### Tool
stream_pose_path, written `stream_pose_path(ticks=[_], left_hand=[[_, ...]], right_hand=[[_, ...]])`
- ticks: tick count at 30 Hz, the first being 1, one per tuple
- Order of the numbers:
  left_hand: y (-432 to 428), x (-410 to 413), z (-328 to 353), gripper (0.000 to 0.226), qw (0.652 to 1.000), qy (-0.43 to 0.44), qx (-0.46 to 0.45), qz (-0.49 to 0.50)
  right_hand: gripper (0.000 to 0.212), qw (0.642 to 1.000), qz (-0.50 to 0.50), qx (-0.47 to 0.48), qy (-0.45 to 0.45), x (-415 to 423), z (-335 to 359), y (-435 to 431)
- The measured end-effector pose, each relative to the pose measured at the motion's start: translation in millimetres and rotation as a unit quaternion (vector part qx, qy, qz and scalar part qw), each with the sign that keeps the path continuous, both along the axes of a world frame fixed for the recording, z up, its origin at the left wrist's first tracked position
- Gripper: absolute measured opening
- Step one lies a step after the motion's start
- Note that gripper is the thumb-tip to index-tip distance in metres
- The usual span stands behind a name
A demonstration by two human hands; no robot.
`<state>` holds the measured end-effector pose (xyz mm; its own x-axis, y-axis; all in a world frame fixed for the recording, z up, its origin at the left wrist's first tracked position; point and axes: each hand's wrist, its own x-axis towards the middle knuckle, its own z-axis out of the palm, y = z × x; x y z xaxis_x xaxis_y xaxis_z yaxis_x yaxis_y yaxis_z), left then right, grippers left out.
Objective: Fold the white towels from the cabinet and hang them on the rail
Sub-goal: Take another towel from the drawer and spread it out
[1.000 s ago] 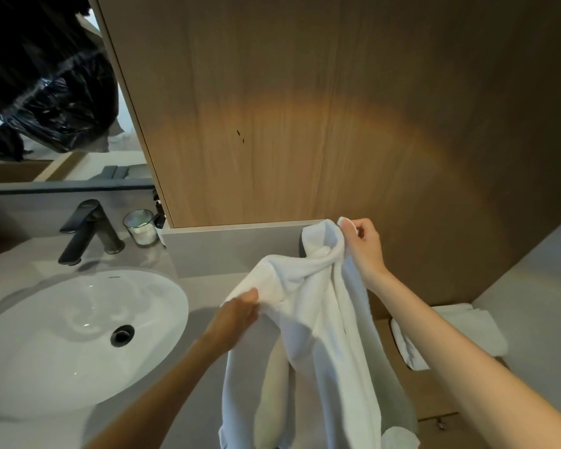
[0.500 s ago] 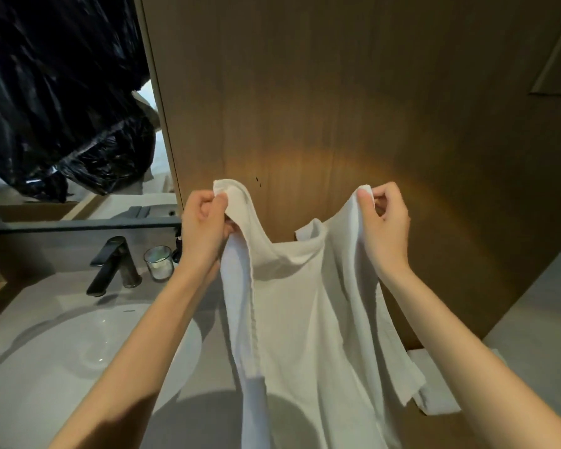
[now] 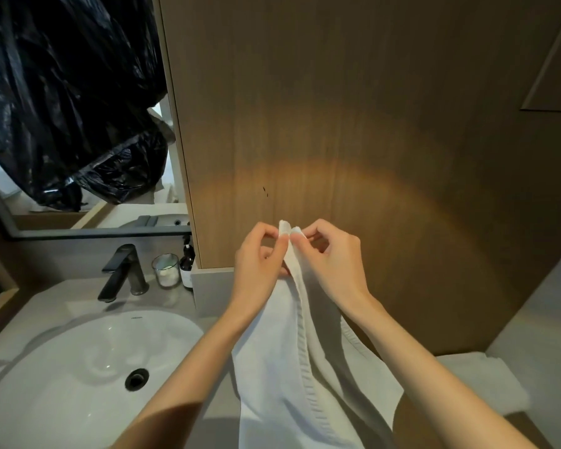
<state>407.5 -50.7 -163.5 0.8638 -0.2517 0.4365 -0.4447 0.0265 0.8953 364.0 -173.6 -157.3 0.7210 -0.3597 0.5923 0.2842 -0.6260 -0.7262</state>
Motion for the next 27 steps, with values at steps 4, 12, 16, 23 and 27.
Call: stream_pose_path(ticks=[4, 12, 16, 23, 27], left_hand=[[-1, 1, -5, 0.009, 0.999, -0.030, 0.013, -0.015], [-4, -4, -4, 0.007, 0.996, -0.043, 0.059, -0.057], [-1, -7, -5, 0.013, 0.992, 0.028, 0.046, -0.114], [11, -4, -9, 0.026, 0.971, 0.142, -0.010, -0.193], [15, -5, -8, 0.040, 0.964, 0.157, 0.005, -0.214]], right_hand=[[0.007, 1.000, 0.000, 0.020, 0.005, 1, 0, -4], [0.009, 0.999, 0.007, 0.043, 0.021, -4, 1, -13], [0.009, 0.999, 0.022, 0.037, 0.032, -9, 1, -15], [0.007, 0.992, 0.067, 0.019, 0.105, -21, 11, -16], [0.015, 0.995, 0.038, -0.017, 0.094, -25, 9, -17]])
